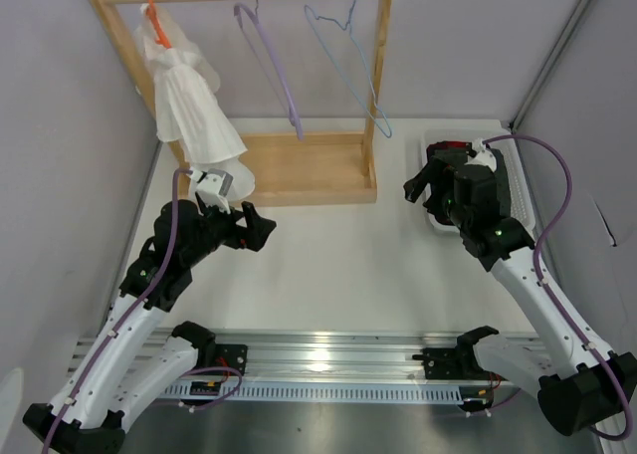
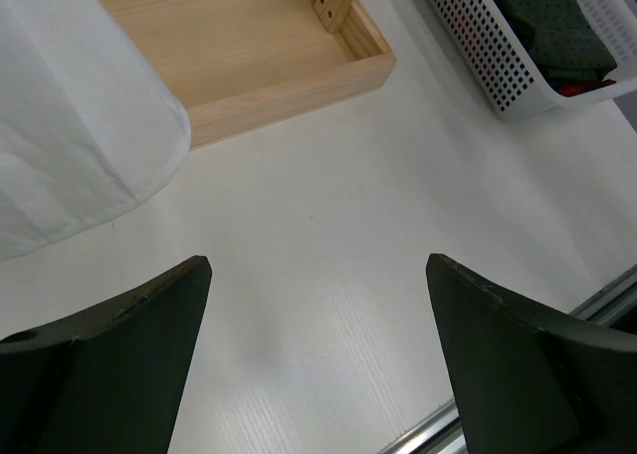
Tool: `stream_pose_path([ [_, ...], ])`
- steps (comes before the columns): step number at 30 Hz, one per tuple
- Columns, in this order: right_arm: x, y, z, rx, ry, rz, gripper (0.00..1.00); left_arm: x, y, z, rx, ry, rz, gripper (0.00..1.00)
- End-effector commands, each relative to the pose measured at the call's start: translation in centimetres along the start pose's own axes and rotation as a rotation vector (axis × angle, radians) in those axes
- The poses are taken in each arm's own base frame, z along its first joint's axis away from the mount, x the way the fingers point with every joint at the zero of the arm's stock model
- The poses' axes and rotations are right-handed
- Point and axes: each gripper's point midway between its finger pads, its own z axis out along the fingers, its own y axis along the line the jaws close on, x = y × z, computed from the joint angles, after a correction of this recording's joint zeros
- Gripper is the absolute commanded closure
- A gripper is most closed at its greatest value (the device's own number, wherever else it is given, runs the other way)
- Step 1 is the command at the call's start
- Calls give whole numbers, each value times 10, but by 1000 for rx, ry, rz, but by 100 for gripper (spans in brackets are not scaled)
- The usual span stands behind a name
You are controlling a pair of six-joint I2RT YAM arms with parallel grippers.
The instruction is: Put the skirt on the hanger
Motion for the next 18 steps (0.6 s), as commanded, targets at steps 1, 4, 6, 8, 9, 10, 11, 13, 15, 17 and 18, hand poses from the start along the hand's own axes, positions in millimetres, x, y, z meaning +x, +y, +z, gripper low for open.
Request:
stream_pose_path([
  [1,-7,3,-5,-17,-29,10,1,-4,-5,0,28,-17,7,5],
  [4,-8,2,-5,-5,-27,7,1,-3,-6,0,29,-15,8,5],
  [6,-9,1,-6,10,-19,5,1,-2,-6,0,30,-12,5,5],
  [8,-9,-3,-5,33,-12,0,1,-3,-7,-1,36,-15,4,5],
  [9,-13,-4,-5,40,-20,-19,1,-3,-8,-1,38,-14,5,5],
  [10,-16,-7,-4,64,-26,-20,1,-4,-8,-1,40,-15,4,5],
  [11,-13,-18,3,115,5,-23,1,-4,-8,0,41,-12,3,5],
  [13,-30,-28,13,117,31,7,1,-3,-9,0,45,-8,2,5],
  [15,-27,-48,35,153,125,50,7,-4,-11,-1,53,-15,-2,5],
  [17,-41,-65,49,197,139,56,9,-4,-12,-2,61,-14,-5,5],
  [18,-47,-74,53,239,123,50,9,-3,-12,-1,63,-10,-5,5],
])
